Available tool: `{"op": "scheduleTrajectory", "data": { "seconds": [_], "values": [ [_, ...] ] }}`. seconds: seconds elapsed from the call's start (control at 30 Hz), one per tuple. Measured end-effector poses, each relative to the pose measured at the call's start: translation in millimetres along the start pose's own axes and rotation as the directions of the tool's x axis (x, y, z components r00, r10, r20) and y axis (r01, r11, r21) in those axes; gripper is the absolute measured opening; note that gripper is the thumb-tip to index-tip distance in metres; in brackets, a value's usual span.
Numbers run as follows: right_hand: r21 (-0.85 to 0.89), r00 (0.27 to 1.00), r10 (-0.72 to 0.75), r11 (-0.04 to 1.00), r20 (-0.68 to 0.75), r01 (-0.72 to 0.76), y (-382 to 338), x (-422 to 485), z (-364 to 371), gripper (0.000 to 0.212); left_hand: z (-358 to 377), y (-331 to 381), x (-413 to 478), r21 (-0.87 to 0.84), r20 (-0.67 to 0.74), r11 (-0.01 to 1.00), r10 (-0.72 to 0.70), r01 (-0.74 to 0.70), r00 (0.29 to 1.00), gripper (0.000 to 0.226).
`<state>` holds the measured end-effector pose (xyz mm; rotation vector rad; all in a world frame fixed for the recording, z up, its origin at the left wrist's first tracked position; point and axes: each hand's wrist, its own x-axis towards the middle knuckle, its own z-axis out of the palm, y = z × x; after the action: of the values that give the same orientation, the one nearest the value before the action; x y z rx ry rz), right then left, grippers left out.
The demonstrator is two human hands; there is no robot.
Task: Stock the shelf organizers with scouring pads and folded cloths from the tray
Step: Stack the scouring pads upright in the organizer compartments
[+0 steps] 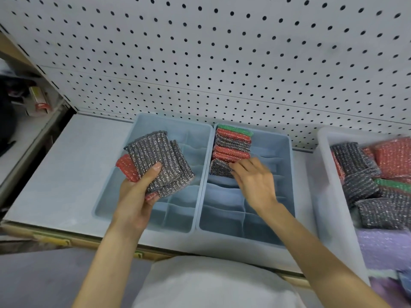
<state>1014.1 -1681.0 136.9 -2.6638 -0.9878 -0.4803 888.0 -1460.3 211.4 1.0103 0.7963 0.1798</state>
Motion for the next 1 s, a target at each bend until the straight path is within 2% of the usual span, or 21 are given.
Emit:
{"op": "scheduleTrajectory", "data": {
  "seconds": [0.13,0.2,0.27,0.33,0.4,0.43,0.5,0.63,0.73,0.83,0.87,0.9,0.93,1.0],
  "values": [
    [0.153,0.989,0.145,0.977,0.027,-0.147,-2.9,2.7,-2.0,0.021,1.4,-0.8,-1.3,0.028,0.046,1.0,-0.011,0.01,0.999,0.054],
    [0.282,0.962,0.271,0.921,0.028,-0.268,-6.0,4.3,-9.8,0.019,4.3,-1.7,-2.6,0.053,0.07,0.998,-0.02,0.016,0.997,0.051],
    [0.483,0.88,0.473,0.76,0.049,-0.435,-14.1,10.3,-28.0,0.016,10.2,-3.1,-5.1,0.072,0.1,0.997,-0.021,0.013,0.995,0.049],
    [0.702,0.777,0.587,0.454,0.227,-0.548,-28.3,18.0,-54.1,0.013,18.5,-4.8,-8.4,0.088,0.134,0.996,-0.013,0.002,0.991,0.046],
    [0.766,0.704,0.47,0.085,0.533,-0.637,-46.9,24.3,-75.1,0.015,26.8,-8.2,-11.3,0.095,0.169,0.995,-0.01,-0.006,0.986,0.048],
    [0.728,0.679,0.371,0.008,0.634,-0.685,-55.3,24.8,-80.3,0.017,30.6,-9.6,-12.8,0.102,0.187,0.995,-0.014,-0.006,0.982,0.05],
    [0.683,0.658,0.256,-0.011,0.708,-0.73,-66.2,22.7,-81.1,0.017,36.2,-11.3,-14.0,0.098,0.209,0.995,-0.022,0.001,0.978,0.05],
    [0.704,0.659,0.257,-0.169,0.707,-0.689,-66.9,18.1,-77.2,0.016,33.8,-9.9,-13.7,0.039,0.226,0.998,-0.049,0.041,0.973,0.051],
    [0.736,0.676,0.308,-0.149,0.669,-0.66,-67.2,15.0,-75.9,0.015,27.8,-10.4,-13.2,0.001,0.205,0.999,-0.047,0.048,0.978,0.044],
    [0.775,0.646,0.496,-0.092,0.58,-0.625,-58.9,13.5,-72.0,0.015,19.4,-9.1,-10.0,-0.054,0.126,0.998,-0.023,0.03,0.992,0.029],
    [0.787,0.639,0.574,-0.014,0.511,-0.617,-52.2,12.9,-70.8,0.014,14.9,-7.7,-8.0,-0.063,0.093,0.998,-0.015,0.021,0.996,0.027],
    [0.782,0.651,0.632,0.111,0.42,-0.614,-44.4,11.6,-68.9,0.014,9.9,-5.9,-6.2,-0.06,0.061,0.998,-0.006,0.01,0.998,0.026],
    [0.748,0.683,0.654,0.263,0.327,-0.609,-36.7,9.0,-66.3,0.017,4.2,-4.4,-4.1,-0.048,0.034,0.999,0.001,0.001,0.999,0.026],
    [0.609,0.797,0.577,0.572,0.178,-0.549,-25.2,2.3,-59.3,0.021,-6.1,-1.9,-0.6,-0.017,0.006,1.0,0.009,-0.009,1.0,0.025]
  ]
}}
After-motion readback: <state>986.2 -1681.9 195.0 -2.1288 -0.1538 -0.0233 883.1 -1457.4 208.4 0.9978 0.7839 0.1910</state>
